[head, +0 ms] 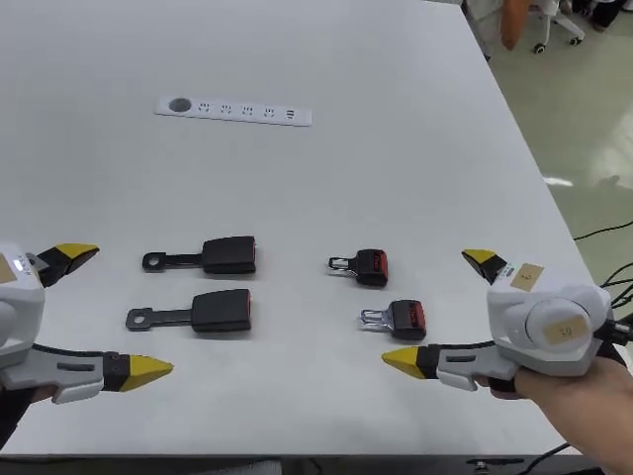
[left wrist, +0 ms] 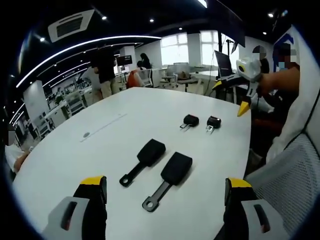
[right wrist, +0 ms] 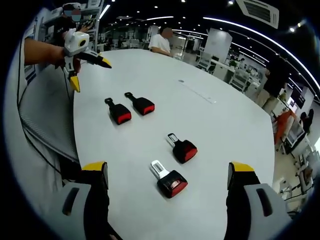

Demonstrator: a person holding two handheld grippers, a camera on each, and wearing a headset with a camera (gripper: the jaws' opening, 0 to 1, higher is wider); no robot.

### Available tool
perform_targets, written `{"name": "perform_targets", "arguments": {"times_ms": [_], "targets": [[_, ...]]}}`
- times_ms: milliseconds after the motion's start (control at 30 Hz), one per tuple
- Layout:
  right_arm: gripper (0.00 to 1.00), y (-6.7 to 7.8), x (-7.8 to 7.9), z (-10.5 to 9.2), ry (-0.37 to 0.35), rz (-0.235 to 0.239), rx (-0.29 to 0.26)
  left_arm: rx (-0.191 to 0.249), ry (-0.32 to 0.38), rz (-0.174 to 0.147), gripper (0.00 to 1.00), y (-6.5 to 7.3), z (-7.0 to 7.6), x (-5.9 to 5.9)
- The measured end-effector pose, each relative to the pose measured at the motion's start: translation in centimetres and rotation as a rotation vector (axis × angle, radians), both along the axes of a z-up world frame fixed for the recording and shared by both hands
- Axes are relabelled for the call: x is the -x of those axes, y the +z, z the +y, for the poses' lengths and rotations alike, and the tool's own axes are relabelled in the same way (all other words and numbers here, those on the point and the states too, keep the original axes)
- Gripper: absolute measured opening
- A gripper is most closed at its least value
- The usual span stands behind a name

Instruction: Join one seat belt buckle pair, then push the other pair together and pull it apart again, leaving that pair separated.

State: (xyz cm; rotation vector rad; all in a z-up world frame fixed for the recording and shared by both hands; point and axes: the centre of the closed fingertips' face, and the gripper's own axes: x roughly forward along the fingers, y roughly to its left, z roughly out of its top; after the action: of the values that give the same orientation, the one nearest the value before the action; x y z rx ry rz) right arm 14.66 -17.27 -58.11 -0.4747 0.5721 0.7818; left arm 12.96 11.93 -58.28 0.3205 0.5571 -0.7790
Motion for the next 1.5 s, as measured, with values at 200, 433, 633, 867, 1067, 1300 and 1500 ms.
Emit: {"name": "perform_targets", "arguments": {"times_ms": [200,433,633,867,1067,1300,1500], "targets": [[1.00,-0.1,0.3,0.1,0.009,0.006,0.001,-0.002,0.002,-0.003,1.00,0.4,-0.2,0.0],[1.00,0.0,0.3,0.2,0.014,0.008,-0.001,0.003,0.004,-0.001,1.00,0.3,-0.1,0.1],[1.00,0.2,0.3,0.1,0.012,0.006,-0.003,0.005,0.005,-0.005,1.00,0.5,-0.3,0.2],[1.00,0.3,0.6,0.1,0.009,0.005,-0.006,0.006,0.003,-0.007,1.00,0.6,-0.4,0.3],[1.00,0.2,0.9,-0.1,0.003,0.006,-0.001,0.012,0.003,-0.006,1.00,0.4,-0.5,0.3],[1.00,-0.1,1.0,-0.1,0.003,0.009,0.001,0.012,0.002,-0.002,1.00,0.2,-0.5,0.3],[1.00,0.0,1.0,-0.1,0.003,0.006,-0.001,0.014,0.007,-0.004,1.00,0.2,-0.3,0.3]]}}
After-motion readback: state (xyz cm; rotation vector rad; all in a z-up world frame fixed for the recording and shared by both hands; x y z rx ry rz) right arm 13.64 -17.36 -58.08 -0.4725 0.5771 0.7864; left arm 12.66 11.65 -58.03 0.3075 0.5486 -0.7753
